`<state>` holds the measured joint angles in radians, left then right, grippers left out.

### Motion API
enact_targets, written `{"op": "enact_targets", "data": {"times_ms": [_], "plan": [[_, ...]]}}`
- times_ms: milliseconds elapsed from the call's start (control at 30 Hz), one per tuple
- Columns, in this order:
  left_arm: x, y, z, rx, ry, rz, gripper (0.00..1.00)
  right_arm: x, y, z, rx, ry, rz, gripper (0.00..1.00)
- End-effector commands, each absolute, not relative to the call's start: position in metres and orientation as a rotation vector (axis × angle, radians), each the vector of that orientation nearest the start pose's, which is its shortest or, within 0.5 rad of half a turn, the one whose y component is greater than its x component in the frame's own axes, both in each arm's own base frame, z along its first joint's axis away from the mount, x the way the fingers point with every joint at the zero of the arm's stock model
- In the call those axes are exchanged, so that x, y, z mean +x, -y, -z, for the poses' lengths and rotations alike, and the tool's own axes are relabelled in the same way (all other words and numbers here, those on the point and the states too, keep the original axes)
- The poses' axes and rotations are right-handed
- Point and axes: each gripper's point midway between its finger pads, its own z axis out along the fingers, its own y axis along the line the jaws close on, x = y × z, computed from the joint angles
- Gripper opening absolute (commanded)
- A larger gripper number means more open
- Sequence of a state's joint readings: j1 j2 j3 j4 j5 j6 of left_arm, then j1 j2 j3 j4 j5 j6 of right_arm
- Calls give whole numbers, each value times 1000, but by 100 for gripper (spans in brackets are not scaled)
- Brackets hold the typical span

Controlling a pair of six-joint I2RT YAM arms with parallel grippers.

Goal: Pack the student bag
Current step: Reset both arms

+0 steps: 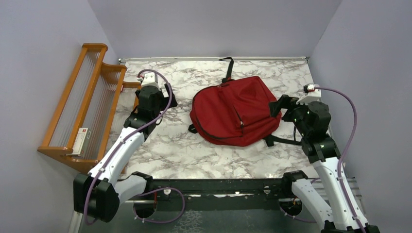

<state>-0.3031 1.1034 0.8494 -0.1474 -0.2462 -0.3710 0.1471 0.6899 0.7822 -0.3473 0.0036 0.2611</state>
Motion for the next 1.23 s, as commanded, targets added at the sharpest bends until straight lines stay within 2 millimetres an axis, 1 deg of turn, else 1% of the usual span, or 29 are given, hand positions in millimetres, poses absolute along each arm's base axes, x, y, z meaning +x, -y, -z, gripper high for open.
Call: {"op": "enact_targets", "data": {"times_ms": [0,300,467,633,767,833,867,933,1200], "plan": [[345,71,-217,-255,-1920,166,99,277,-48,-257,108,-1835,-259,100],[330,59,-221,-275,-1886,139,99,275,-46,-254,121,-1832,-256,100],[313,51,-225,-299,-1875,127,99,274,-51,-257,115,-1828,-287,100],[294,43,-233,-301,-1848,131,99,270,-51,-262,116,-1796,-295,100],[281,37,-234,-309,-1837,118,99,268,-50,-267,113,-1769,-298,100],[278,35,-236,-323,-1825,124,99,268,-50,-269,111,-1763,-297,100],[277,35,-239,-322,-1817,129,99,267,-54,-269,93,-1768,-318,100],[274,34,-239,-326,-1811,134,99,267,-55,-268,85,-1773,-322,100],[269,31,-248,-362,-1770,151,99,268,-55,-259,87,-1792,-314,100]]}}
